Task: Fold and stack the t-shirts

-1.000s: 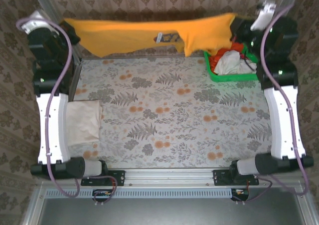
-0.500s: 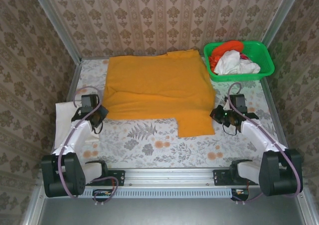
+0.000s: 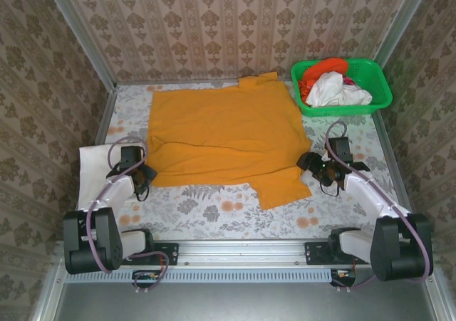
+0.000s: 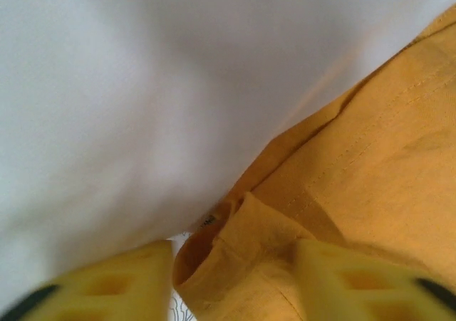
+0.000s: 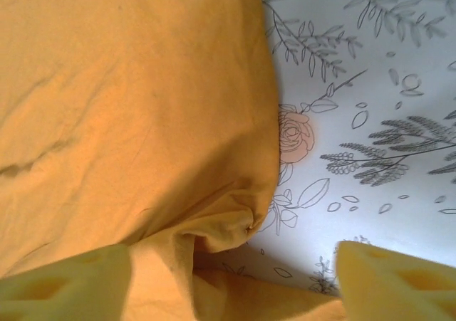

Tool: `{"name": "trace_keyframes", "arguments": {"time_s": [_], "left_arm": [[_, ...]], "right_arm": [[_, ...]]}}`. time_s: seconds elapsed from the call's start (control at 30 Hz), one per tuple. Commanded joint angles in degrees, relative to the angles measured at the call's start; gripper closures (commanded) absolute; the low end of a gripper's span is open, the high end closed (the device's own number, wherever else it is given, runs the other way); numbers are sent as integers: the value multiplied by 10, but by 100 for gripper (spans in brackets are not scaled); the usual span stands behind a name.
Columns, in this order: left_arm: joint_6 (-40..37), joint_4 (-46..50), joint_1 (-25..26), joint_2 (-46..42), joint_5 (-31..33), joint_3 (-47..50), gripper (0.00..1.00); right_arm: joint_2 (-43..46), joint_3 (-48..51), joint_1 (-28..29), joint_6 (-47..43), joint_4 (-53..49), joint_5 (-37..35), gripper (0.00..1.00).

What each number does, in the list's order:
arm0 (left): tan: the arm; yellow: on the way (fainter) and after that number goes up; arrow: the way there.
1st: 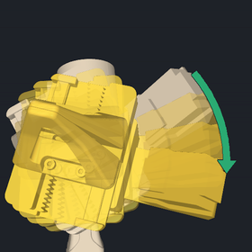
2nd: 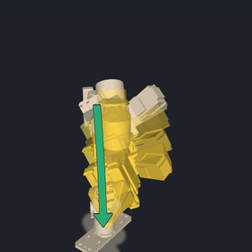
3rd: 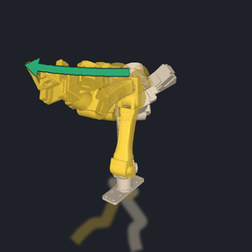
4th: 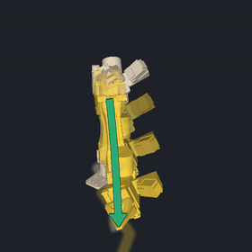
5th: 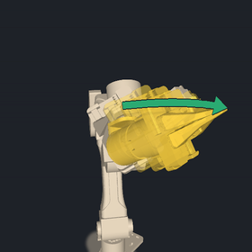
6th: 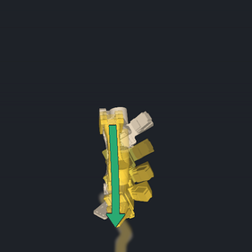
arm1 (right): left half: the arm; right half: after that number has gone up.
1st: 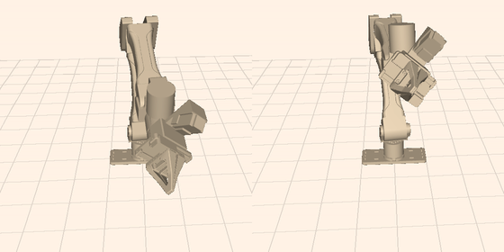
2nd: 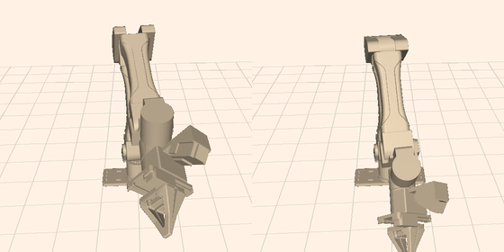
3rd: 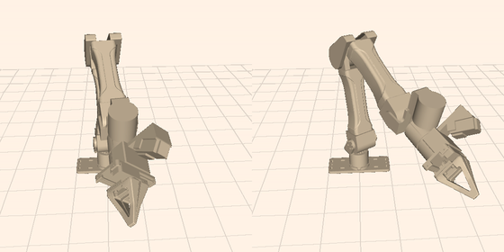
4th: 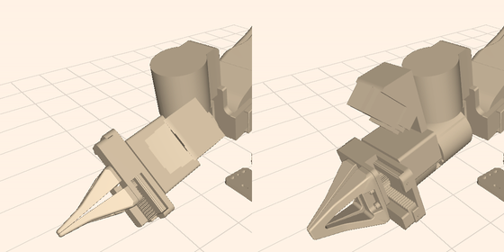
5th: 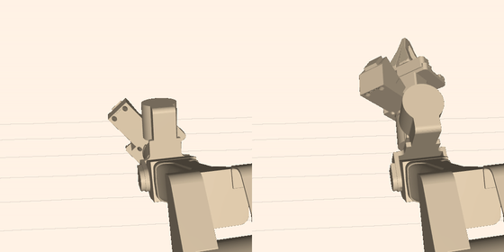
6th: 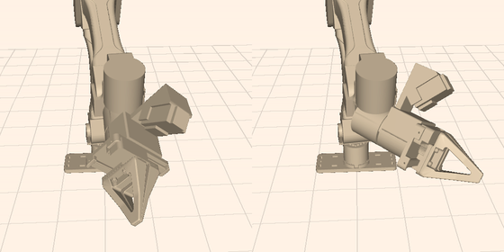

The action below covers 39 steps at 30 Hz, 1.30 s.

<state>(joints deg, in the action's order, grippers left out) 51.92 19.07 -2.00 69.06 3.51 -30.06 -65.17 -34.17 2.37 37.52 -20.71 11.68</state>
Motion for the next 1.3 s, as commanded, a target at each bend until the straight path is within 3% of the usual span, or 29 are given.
{"name": "trace_keyframes", "arguments": {"time_s": [0.0, 0.1, 0.27, 0.5, 1.07, 1.17, 1.27], "left_arm": [[11, 46, -4, -35, 33, -8, 25], [23, 77, -3, -76, 43, -7, 14], [27, 80, 1, -97, 28, -8, 12], [23, 59, 1, -91, 5, -12, 11], [-5, 50, -8, -39, -4, -45, 9], [-3, 43, -9, -33, -6, -44, 9], [-1, 41, -7, -26, -16, -47, 9]], "right_arm": [[36, -32, 33, -43, -64, -74, 17], [31, -51, 98, -49, -87, -119, 20], [-54, -64, 208, -3, -59, -129, 36], [-183, -68, 256, 62, -46, -131, 49], [-117, -19, 366, 195, -112, -1, 44], [-106, -41, 377, 193, -125, 23, 42], [-87, -78, 373, 166, -162, -1, 39]]}}
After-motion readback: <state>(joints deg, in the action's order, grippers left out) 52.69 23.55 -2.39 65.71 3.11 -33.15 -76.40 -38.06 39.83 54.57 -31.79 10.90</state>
